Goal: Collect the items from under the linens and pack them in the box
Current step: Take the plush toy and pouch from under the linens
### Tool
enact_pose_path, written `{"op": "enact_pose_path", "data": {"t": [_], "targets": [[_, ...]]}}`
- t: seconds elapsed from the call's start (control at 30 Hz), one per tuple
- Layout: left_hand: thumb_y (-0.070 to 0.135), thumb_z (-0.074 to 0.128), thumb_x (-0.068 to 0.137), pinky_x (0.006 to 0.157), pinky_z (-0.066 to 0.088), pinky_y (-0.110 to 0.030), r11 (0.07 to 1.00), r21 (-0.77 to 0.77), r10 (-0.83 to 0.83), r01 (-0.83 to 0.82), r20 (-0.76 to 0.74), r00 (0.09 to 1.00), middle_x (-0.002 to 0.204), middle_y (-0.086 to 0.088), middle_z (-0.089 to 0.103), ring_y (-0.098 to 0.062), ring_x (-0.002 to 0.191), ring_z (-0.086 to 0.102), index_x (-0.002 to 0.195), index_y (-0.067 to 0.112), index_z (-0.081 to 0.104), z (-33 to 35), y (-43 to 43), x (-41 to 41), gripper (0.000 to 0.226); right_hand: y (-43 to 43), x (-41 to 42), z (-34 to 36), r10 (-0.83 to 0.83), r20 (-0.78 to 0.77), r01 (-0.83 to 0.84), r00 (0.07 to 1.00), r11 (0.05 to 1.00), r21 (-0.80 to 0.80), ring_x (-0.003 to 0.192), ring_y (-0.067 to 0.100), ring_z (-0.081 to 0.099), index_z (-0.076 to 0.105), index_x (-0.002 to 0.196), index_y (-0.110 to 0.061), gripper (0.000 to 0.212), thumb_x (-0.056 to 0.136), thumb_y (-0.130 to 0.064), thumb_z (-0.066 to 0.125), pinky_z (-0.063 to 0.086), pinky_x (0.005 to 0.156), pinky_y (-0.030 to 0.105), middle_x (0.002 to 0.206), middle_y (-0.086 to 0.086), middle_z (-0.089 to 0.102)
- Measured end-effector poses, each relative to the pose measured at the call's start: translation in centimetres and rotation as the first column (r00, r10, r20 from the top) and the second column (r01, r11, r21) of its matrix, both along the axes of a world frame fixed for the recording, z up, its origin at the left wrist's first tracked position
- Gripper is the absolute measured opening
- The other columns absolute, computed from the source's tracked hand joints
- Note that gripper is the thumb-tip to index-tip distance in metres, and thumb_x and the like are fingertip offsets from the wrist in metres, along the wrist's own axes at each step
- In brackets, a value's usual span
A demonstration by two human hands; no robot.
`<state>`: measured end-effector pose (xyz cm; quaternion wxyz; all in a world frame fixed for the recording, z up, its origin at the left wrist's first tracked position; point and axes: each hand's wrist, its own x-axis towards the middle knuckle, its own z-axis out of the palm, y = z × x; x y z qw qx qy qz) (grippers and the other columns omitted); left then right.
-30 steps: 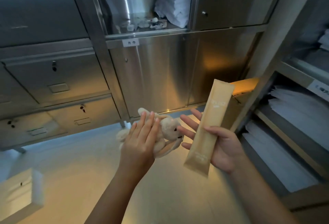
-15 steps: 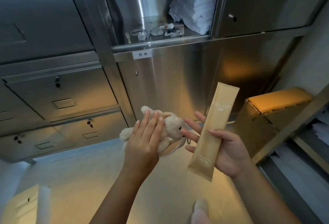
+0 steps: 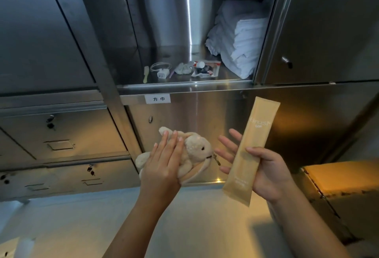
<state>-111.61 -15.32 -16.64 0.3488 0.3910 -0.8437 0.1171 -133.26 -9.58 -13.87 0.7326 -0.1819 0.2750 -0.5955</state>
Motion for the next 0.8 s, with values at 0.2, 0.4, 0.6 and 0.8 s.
{"op": "enact_pose_path", "data": {"t": [0.2, 0.4, 0.6, 0.8], "targets": [[-0.003, 0.084, 0.057, 0.093, 0.038, -0.055, 1.0, -0.001, 0.029, -0.029, -0.002, 1.0, 0.126, -0.024, 0.054, -0.041, 0.119, 0.046, 0.12, -0.005, 0.055, 0.4, -5.5, -2.0, 0.069, -6.3, -1.8, -0.3, 0.061, 0.032, -0.062, 0.998, 0.998, 0.022, 0.106, 0.035, 0.062, 0.053, 0.125, -0.019, 0.048, 0.078, -0.013, 0.042, 0.055, 0.076, 0.05, 0.122, 0.013, 0.062], [-0.001, 0.083, 0.059, 0.087, 0.046, -0.06, 0.999, 0.028, 0.031, -0.031, 0.007, 1.0, 0.124, -0.027, 0.054, -0.045, 0.117, 0.048, 0.118, -0.009, 0.056, 0.9, -13.7, -2.8, 0.066, -14.1, -2.8, -0.3, 0.056, 0.009, -0.056, 0.998, 0.998, 0.003, 0.107, 0.035, 0.061, 0.052, 0.125, -0.018, 0.05, 0.077, -0.012, 0.042, 0.053, 0.077, 0.051, 0.123, 0.013, 0.062], [0.005, 0.082, 0.064, 0.094, 0.039, -0.054, 0.998, -0.028, 0.06, -0.06, -0.011, 0.998, 0.125, -0.026, 0.054, -0.043, 0.118, 0.048, 0.121, -0.007, 0.054, 2.7, -23.9, -3.3, 0.065, -24.4, -2.4, 1.3, 0.038, -0.045, -0.04, 0.998, 0.998, -0.038, 0.104, 0.034, 0.063, 0.053, 0.123, -0.015, 0.048, 0.078, -0.011, 0.039, 0.054, 0.074, 0.048, 0.122, 0.013, 0.062], [-0.006, 0.082, 0.055, 0.092, 0.04, -0.055, 0.988, -0.005, 0.157, -0.157, -0.006, 0.988, 0.125, -0.027, 0.054, -0.045, 0.117, 0.049, 0.121, -0.008, 0.055, 4.5, -32.2, -3.7, 0.071, -33.4, -1.8, 2.7, 0.052, -0.049, -0.055, 0.997, 0.996, -0.07, 0.108, 0.034, 0.061, 0.05, 0.126, -0.015, 0.048, 0.08, -0.011, 0.04, 0.054, 0.075, 0.048, 0.124, 0.013, 0.061]]}}
